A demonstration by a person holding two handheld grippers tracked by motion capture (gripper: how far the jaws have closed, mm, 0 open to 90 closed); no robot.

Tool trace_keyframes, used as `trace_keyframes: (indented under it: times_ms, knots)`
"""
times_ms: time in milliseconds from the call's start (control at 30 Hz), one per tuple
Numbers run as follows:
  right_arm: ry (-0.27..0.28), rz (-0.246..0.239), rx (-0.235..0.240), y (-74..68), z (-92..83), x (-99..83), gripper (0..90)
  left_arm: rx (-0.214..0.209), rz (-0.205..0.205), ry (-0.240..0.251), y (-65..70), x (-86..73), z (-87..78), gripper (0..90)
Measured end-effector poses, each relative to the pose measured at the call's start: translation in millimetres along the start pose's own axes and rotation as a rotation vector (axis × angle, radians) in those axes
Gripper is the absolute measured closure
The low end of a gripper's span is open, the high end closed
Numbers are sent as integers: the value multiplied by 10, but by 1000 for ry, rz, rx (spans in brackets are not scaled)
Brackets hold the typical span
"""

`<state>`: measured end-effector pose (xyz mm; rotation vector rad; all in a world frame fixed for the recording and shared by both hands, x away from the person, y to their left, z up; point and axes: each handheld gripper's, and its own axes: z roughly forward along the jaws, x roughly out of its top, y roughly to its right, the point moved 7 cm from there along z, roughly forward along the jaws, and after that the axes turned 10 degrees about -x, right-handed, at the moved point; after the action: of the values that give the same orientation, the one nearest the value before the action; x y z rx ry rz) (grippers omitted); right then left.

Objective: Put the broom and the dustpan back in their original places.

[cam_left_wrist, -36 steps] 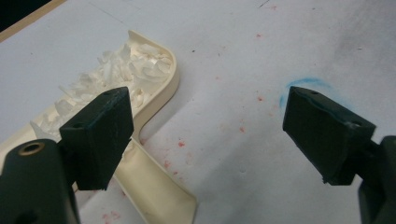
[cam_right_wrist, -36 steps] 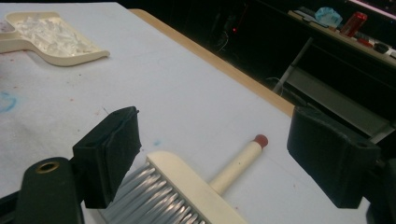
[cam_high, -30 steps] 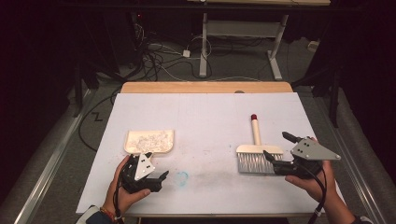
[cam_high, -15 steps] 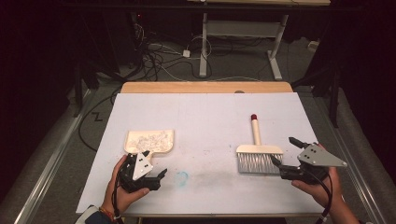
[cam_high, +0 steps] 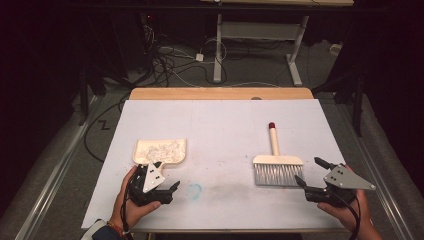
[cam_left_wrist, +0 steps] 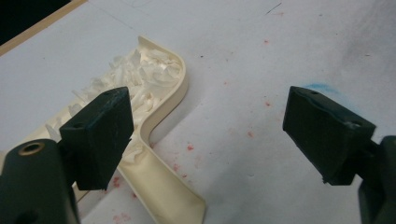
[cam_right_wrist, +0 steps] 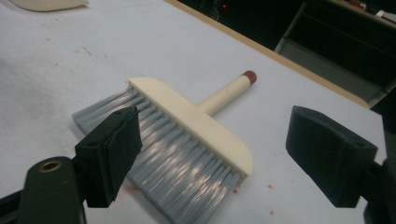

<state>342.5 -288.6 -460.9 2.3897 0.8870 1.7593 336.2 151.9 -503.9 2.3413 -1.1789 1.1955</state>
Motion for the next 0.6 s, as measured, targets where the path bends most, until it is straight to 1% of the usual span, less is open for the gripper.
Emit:
trace_keyframes:
  times_ms: [33, 67, 100, 167, 200, 333, 367, 433, 533, 600]
  knots:
    - [-5, 10, 4, -1, -5, -35, 185, -8, -11, -3, 5, -5, 8, 158]
    - [-8, 9, 0, 1, -6, -80, 186, -6, -3, 2, -6, 3, 12, 158]
    - [-14, 8, -2, -3, -8, -110, 186, -7, -4, 2, -10, 4, 18, 158]
    - [-20, 6, 3, -9, -10, -177, 186, -14, -16, -2, -5, -3, 28, 158]
    - [-20, 11, 4, -10, -11, -190, 186, -10, -5, 0, -14, 3, 31, 158]
    - [-7, 10, 17, -9, -8, -197, 186, -9, 4, -5, 9, -1, 29, 158]
    - [-6, 11, 13, -8, -9, -196, 186, -13, -4, -12, 25, -9, 23, 158]
    - [-11, 14, 19, -19, -13, -205, 186, -10, -5, -11, 32, -6, 13, 158]
    - [-10, -2, 19, -32, -23, -204, 185, -6, 7, -10, 49, 5, 4, 158]
    - [-5, -2, 23, -37, -34, -195, 185, -7, 12, -7, 59, 11, 3, 158]
